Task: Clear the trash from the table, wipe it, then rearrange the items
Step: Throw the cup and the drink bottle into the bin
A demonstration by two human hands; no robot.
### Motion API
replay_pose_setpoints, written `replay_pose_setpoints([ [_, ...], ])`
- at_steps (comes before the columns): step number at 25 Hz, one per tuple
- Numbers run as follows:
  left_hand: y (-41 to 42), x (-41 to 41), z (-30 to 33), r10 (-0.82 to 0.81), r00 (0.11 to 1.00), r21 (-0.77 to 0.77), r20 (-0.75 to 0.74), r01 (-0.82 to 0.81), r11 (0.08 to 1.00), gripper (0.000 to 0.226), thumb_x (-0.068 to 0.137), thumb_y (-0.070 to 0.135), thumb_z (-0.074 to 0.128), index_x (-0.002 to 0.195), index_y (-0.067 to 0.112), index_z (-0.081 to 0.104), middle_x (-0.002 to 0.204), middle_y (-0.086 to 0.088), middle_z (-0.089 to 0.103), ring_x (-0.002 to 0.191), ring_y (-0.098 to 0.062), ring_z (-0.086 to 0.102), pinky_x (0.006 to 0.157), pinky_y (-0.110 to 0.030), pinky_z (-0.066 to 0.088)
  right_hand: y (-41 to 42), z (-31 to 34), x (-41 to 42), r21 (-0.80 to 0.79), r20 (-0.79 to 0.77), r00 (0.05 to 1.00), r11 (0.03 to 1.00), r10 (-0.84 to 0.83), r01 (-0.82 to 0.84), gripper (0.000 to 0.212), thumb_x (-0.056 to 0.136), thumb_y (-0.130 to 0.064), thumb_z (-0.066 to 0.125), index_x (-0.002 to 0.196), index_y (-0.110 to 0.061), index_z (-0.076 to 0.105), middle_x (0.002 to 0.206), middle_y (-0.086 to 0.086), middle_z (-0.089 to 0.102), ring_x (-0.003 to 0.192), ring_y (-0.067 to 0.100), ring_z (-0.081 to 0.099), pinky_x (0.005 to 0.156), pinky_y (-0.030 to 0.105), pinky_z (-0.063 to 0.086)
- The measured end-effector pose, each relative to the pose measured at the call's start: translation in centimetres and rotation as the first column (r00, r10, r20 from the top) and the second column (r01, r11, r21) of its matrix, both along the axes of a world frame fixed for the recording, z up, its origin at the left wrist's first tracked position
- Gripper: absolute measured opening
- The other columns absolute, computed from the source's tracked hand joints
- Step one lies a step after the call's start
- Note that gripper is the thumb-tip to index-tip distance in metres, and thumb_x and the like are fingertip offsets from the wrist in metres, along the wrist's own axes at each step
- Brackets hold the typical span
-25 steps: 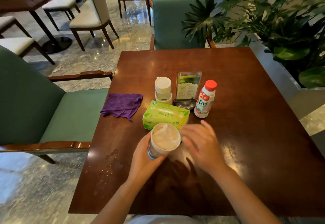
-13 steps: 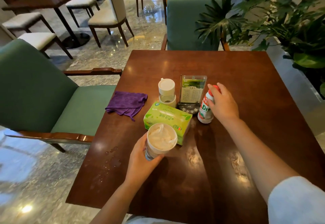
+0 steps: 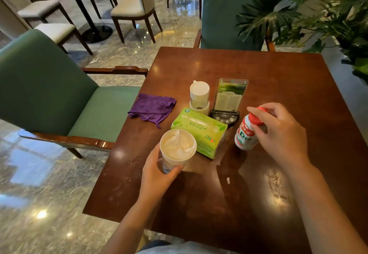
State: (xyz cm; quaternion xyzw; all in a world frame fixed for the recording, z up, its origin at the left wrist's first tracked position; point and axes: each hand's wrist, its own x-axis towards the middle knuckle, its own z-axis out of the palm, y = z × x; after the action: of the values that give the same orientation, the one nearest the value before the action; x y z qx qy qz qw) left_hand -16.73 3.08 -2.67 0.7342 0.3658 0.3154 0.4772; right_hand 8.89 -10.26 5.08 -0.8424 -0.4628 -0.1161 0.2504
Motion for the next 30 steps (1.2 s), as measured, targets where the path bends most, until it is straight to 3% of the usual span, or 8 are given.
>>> replay_pose_setpoints([
  [4, 1.4, -1.3, 1.2, -0.041, 0.998, -0.005, 0.044, 0.041, 0.999, 0.078, 0.066, 0.011, 0.083, 0.127, 0.039, 0.044, 0.129, 0.015, 0.053, 0.115, 0.006, 0.05, 0.087, -0.007, 0.044, -0.8, 4.1, -5.9, -0.077, 0.048, 0.993, 0.992, 0.107, -0.103, 0.042, 0.072, -0.021, 0.071, 0.112, -0.027, 0.063, 0.107, 0.001, 0.062, 0.09, 0.024, 0.061, 0.055, 0.036, 0.055],
  [8, 3.6, -5.7, 2.3, -0.057, 0.996, -0.003, 0.071, 0.058, 0.998, 0.079, 0.065, 0.012, 0.083, 0.122, 0.05, 0.043, 0.118, 0.035, 0.053, 0.111, 0.011, 0.051, 0.081, -0.004, 0.043, 0.8, 5.8, -13.5, -0.106, 0.094, 0.978, 0.978, 0.187, -0.177, 0.041, 0.069, -0.02, 0.071, 0.11, -0.025, 0.065, 0.106, 0.004, 0.064, 0.086, 0.024, 0.064, 0.054, 0.034, 0.055],
  [11, 6.2, -11.3, 2.7, -0.048, 0.996, -0.028, 0.081, 0.05, 0.998, 0.08, 0.063, 0.016, 0.084, 0.118, 0.055, 0.041, 0.117, 0.034, 0.052, 0.106, 0.016, 0.051, 0.078, -0.001, 0.041, 3.7, 5.9, -19.8, -0.103, 0.111, 0.969, 0.972, 0.222, -0.211, 0.042, 0.07, -0.021, 0.07, 0.112, -0.024, 0.065, 0.108, 0.006, 0.065, 0.086, 0.025, 0.065, 0.056, 0.035, 0.056],
  [14, 9.8, -17.6, 3.3, -0.052, 0.996, -0.016, 0.067, 0.053, 0.998, 0.08, 0.065, 0.019, 0.084, 0.115, 0.063, 0.041, 0.118, 0.04, 0.05, 0.11, 0.017, 0.047, 0.082, 0.0, 0.039, 7.2, 5.5, -26.1, -0.055, 0.043, 0.98, 0.979, 0.196, -0.194, 0.049, 0.066, -0.016, 0.078, 0.113, -0.024, 0.066, 0.109, 0.005, 0.065, 0.087, 0.024, 0.066, 0.058, 0.034, 0.056],
  [17, 13.6, -23.3, 3.2, -0.021, 0.999, -0.023, 0.049, 0.022, 0.999, 0.073, 0.062, 0.04, 0.079, 0.12, 0.059, 0.04, 0.122, 0.035, 0.048, 0.115, 0.012, 0.047, 0.088, -0.004, 0.04, 10.8, 4.6, -31.8, 0.027, -0.043, 0.981, 0.982, 0.188, -0.187, 0.052, 0.063, -0.01, 0.081, 0.111, -0.023, 0.067, 0.108, 0.005, 0.065, 0.087, 0.023, 0.065, 0.061, 0.039, 0.058],
  [22, 18.6, -31.1, -0.4, 0.097, 0.995, -0.105, -0.013, -0.098, 0.99, 0.079, 0.066, 0.022, 0.083, 0.115, 0.066, 0.039, 0.12, 0.038, 0.046, 0.111, 0.017, 0.046, 0.081, -0.003, 0.042, 16.6, 2.4, -38.8, 0.181, -0.199, 0.943, 0.956, 0.266, -0.231, 0.048, 0.068, -0.006, 0.078, 0.112, -0.02, 0.066, 0.11, 0.004, 0.062, 0.096, 0.016, 0.058, 0.081, 0.029, 0.05],
  [27, 21.3, -36.1, -4.9, 0.242, 0.967, -0.181, -0.079, -0.253, 0.95, 0.079, 0.069, 0.015, 0.081, 0.116, 0.066, 0.042, 0.116, 0.043, 0.05, 0.113, 0.013, 0.048, 0.088, -0.014, 0.04, 21.6, -1.4, -43.5, 0.254, -0.287, 0.891, 0.925, 0.352, -0.284, 0.036, 0.078, -0.017, 0.066, 0.114, -0.017, 0.064, 0.112, 0.007, 0.06, 0.099, 0.021, 0.059, 0.082, 0.035, 0.054],
  [30, 22.4, -38.1, -7.7, 0.271, 0.955, -0.213, -0.117, -0.291, 0.933, 0.073, 0.066, 0.026, 0.078, 0.119, 0.061, 0.043, 0.119, 0.041, 0.05, 0.115, 0.009, 0.049, 0.089, -0.016, 0.044, 24.3, -5.0, -45.7, 0.242, -0.321, 0.885, 0.933, 0.337, -0.268, 0.034, 0.08, -0.022, 0.06, 0.114, -0.015, 0.064, 0.112, 0.009, 0.061, 0.1, 0.021, 0.059, 0.085, 0.031, 0.051],
])
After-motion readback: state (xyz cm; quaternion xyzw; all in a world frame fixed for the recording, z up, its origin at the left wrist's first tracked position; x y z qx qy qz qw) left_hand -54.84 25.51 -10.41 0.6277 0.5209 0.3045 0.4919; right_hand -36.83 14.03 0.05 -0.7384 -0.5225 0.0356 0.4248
